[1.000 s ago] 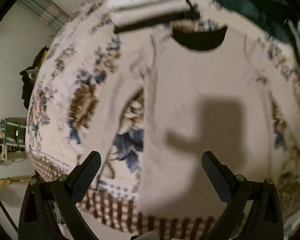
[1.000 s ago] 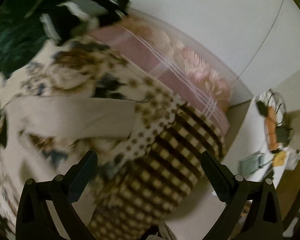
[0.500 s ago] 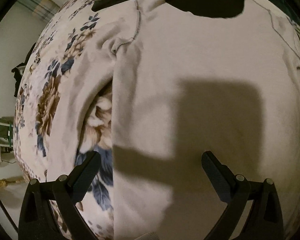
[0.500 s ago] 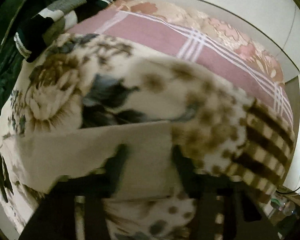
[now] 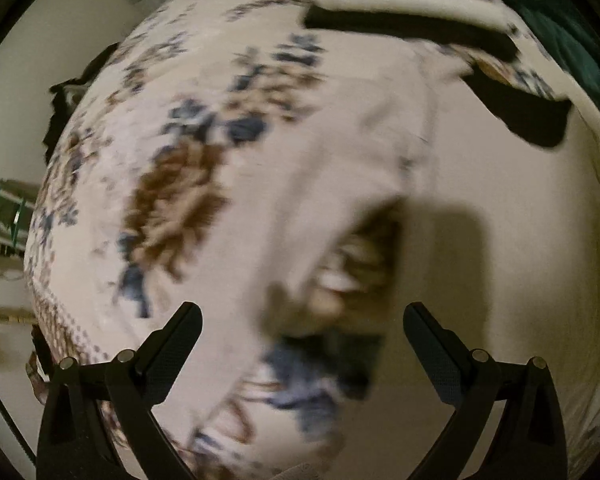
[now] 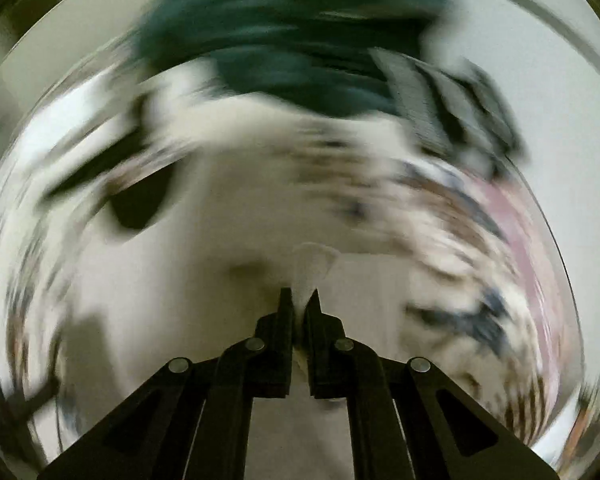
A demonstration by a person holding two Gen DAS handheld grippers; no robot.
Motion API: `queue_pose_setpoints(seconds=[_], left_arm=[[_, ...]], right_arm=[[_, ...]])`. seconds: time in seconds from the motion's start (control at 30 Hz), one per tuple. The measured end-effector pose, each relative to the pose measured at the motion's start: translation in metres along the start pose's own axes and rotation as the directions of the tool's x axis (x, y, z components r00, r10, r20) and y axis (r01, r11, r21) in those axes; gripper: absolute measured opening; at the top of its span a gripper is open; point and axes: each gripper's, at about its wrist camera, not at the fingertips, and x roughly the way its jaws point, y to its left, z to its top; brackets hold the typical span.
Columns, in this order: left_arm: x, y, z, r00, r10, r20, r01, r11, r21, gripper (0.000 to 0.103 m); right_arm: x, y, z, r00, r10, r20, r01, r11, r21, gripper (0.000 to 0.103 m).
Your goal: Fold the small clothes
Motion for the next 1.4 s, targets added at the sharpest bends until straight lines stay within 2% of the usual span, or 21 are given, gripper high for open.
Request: queue_pose_setpoints(seconds=[0.07,0.2,0.3,0.43,0.53,0.57,0.6,0.63,0.7,0.77,0.83,0.9,0.93,0.97,1.0,1.07,1.1,1.13,1.23,1.3,1.4], left_arm=[[-0.004,0.027,-0.002,1.000,0.018,0.012,-0.018,1.000,-0.025,0.103],[-0.003,0.081,-0.018,0.997,0.073,0.007,-0.072,0.995,-0.065,0.103],[0.006,0.115,-0.035,0.994,0.105,-0.033,-0.107,0.990,-0.086,0.103],[0.021,0.145,-0.058,0.985,0.146,-0.093,-0.156,0.982,-0.107,0.103],[0.030,0.168,-0.076,0.978,0.141,-0.154,-0.165,0.973,-0.161,0.103],[0.032,0.178,-0.082,0.977,0.117,-0.178,-0.153,0.968,-0.199,0.103],[0.035,0.187,-0.088,0.976,0.093,-0.199,-0.141,0.961,-0.239,0.103],[0.037,0.196,-0.094,0.975,0.060,-0.214,-0.121,0.951,-0.285,0.103],[0.044,0.216,-0.108,0.971,-0.028,-0.239,-0.071,0.915,-0.396,0.103],[0.057,0.232,-0.123,0.955,-0.159,-0.252,0.004,0.853,-0.521,0.103],[0.076,0.241,-0.136,0.921,-0.292,-0.259,0.074,0.781,-0.620,0.103],[0.089,0.240,-0.142,0.896,-0.369,-0.247,0.116,0.733,-0.670,0.102],[0.097,0.236,-0.142,0.886,-0.403,-0.230,0.143,0.708,-0.692,0.097],[0.101,0.232,-0.140,0.884,-0.412,-0.219,0.156,0.703,-0.694,0.090],[0.104,0.227,-0.136,0.888,-0.410,-0.210,0.164,0.707,-0.688,0.081],[0.108,0.215,-0.125,0.909,-0.356,-0.215,0.142,0.751,-0.645,0.038],[0.109,0.210,-0.121,0.921,-0.326,-0.214,0.128,0.771,-0.624,0.027],[0.107,0.207,-0.118,0.933,-0.296,-0.205,0.117,0.787,-0.605,0.008],[0.090,0.198,-0.107,0.964,-0.220,-0.152,0.102,0.827,-0.553,0.003],[0.064,0.189,-0.099,0.983,-0.153,-0.101,0.087,0.874,-0.477,0.002],[0.015,0.167,-0.083,0.992,-0.123,0.018,0.121,0.928,-0.352,0.002]], right_arm=[[0.002,0.071,-0.021,0.999,0.038,-0.027,-0.042,0.982,-0.182,0.005],[0.024,0.187,-0.097,0.987,0.053,-0.149,-0.116,0.886,-0.448,0.005],[0.042,0.224,-0.145,0.976,0.010,-0.216,-0.127,0.836,-0.534,0.005],[0.051,0.239,-0.179,0.974,-0.044,-0.221,-0.096,0.805,-0.586,0.005],[0.051,0.235,-0.178,0.961,-0.028,-0.276,-0.136,0.821,-0.555,0.008],[0.050,0.230,-0.173,0.946,0.000,-0.323,-0.177,0.836,-0.519,0.010],[0.050,0.220,-0.165,0.926,0.046,-0.374,-0.232,0.853,-0.468,0.020],[0.050,0.212,-0.158,0.910,0.083,-0.406,-0.266,0.868,-0.420,0.040],[0.041,0.184,-0.148,0.892,0.153,-0.425,-0.292,0.913,-0.286,0.061],[0.033,0.158,-0.142,0.896,0.175,-0.408,-0.272,0.943,-0.193,0.061],[0.030,0.131,-0.142,0.902,0.163,-0.400,-0.227,0.967,-0.118,0.061],[0.035,0.100,-0.141,0.905,0.119,-0.408,-0.152,0.987,-0.050,0.061],[0.038,0.090,-0.138,0.904,0.109,-0.414,-0.135,0.990,-0.035,0.061],[0.040,0.076,-0.143,0.903,0.090,-0.419,-0.104,0.995,-0.011,0.061],[0.043,0.070,-0.145,0.904,0.075,-0.421,-0.083,0.997,-0.001,0.061],[0.046,0.050,-0.154,0.901,0.057,-0.430,-0.047,0.998,0.035,0.061],[0.046,0.042,-0.159,0.899,0.051,-0.435,-0.033,0.998,0.049,0.061],[0.044,0.034,-0.165,0.898,0.048,-0.437,-0.025,0.998,0.060,0.061],[0.041,0.003,-0.168,0.895,0.052,-0.442,-0.010,0.995,0.096,0.061],[0.029,-0.024,-0.173,0.900,0.051,-0.433,-0.005,0.994,0.108,0.061],[0.017,-0.057,-0.176,0.903,0.054,-0.426,0.002,0.991,0.131,0.061]])
